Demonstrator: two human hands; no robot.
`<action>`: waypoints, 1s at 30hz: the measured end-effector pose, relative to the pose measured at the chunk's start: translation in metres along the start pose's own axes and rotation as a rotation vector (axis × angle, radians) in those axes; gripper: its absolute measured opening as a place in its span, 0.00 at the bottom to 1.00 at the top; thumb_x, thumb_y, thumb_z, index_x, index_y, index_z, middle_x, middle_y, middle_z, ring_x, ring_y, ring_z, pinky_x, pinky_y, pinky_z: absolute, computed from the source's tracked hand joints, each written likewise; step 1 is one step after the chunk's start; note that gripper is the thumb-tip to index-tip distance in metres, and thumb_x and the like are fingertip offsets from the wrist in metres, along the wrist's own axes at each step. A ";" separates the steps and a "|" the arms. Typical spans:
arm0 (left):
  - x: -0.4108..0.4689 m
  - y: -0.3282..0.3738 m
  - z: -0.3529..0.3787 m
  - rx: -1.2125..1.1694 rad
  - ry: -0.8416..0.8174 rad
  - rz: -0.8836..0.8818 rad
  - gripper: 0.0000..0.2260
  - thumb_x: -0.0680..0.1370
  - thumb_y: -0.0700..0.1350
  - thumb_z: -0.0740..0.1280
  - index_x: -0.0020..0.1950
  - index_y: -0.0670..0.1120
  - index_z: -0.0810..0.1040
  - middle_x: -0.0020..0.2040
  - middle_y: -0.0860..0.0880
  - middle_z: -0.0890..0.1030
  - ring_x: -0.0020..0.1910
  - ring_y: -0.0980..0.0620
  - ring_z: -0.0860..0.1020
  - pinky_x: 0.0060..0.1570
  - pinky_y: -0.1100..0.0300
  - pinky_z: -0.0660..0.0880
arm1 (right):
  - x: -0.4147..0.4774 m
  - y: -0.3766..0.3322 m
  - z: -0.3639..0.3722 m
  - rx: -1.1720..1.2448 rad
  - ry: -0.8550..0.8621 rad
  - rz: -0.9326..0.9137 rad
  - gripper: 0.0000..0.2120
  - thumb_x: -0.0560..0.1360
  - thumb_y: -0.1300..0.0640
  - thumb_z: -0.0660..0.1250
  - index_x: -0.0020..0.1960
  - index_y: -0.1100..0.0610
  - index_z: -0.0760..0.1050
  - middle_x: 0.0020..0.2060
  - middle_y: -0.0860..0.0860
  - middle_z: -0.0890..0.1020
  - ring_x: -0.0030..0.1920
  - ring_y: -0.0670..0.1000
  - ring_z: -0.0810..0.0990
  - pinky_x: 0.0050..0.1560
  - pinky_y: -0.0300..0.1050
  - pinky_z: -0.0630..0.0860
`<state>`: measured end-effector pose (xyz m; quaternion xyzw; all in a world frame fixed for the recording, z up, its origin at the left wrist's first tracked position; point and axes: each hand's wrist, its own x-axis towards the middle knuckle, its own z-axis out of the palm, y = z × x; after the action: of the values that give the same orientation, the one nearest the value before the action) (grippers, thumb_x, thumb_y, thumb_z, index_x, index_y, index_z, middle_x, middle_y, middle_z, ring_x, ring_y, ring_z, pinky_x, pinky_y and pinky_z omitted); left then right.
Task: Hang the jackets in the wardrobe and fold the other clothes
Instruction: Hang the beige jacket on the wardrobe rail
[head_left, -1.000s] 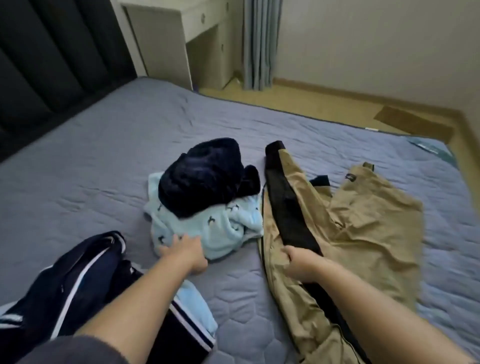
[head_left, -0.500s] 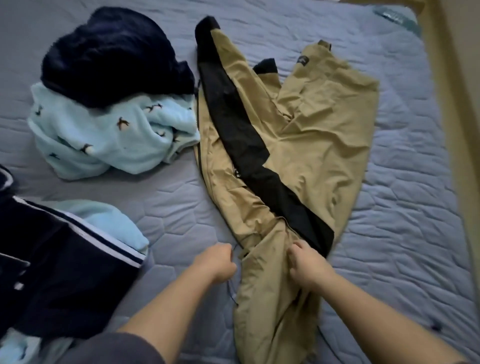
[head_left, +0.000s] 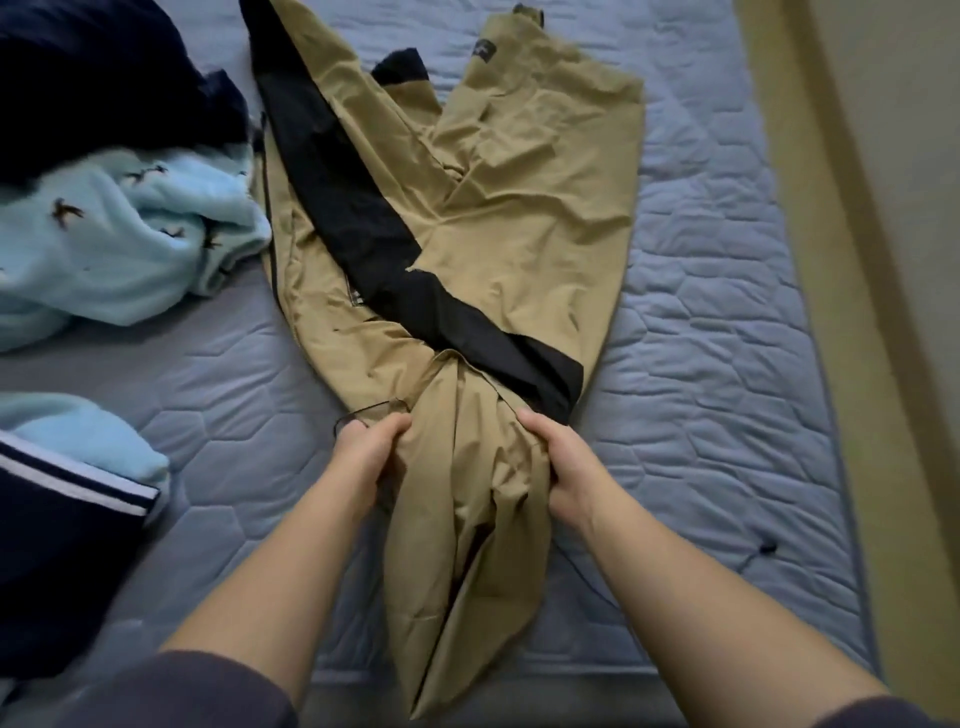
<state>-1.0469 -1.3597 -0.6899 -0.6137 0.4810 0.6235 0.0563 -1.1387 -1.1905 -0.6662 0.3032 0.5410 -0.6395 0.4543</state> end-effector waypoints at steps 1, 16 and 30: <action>-0.010 0.010 -0.004 0.005 -0.008 0.038 0.13 0.71 0.46 0.72 0.53 0.43 0.77 0.46 0.43 0.81 0.44 0.45 0.78 0.44 0.53 0.75 | -0.010 -0.010 -0.003 0.010 -0.051 -0.024 0.20 0.74 0.58 0.69 0.65 0.61 0.74 0.51 0.58 0.83 0.49 0.57 0.82 0.47 0.50 0.79; -0.230 0.009 -0.043 -0.110 -0.081 -0.029 0.02 0.74 0.38 0.66 0.41 0.42 0.77 0.32 0.48 0.80 0.36 0.49 0.75 0.33 0.60 0.70 | -0.202 -0.003 -0.052 -0.260 0.001 0.128 0.28 0.71 0.53 0.73 0.66 0.63 0.71 0.55 0.59 0.81 0.56 0.57 0.80 0.56 0.51 0.77; -0.462 0.211 -0.093 -0.007 -0.442 0.478 0.05 0.71 0.41 0.63 0.35 0.46 0.75 0.32 0.49 0.76 0.34 0.52 0.73 0.34 0.63 0.72 | -0.434 -0.135 0.044 -1.206 -0.038 -0.883 0.42 0.71 0.40 0.67 0.77 0.45 0.47 0.75 0.50 0.59 0.75 0.51 0.57 0.73 0.58 0.55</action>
<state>-1.0090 -1.2933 -0.1795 -0.3335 0.5854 0.7389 0.0093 -1.0822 -1.1233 -0.2180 -0.2552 0.8612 -0.3602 0.2519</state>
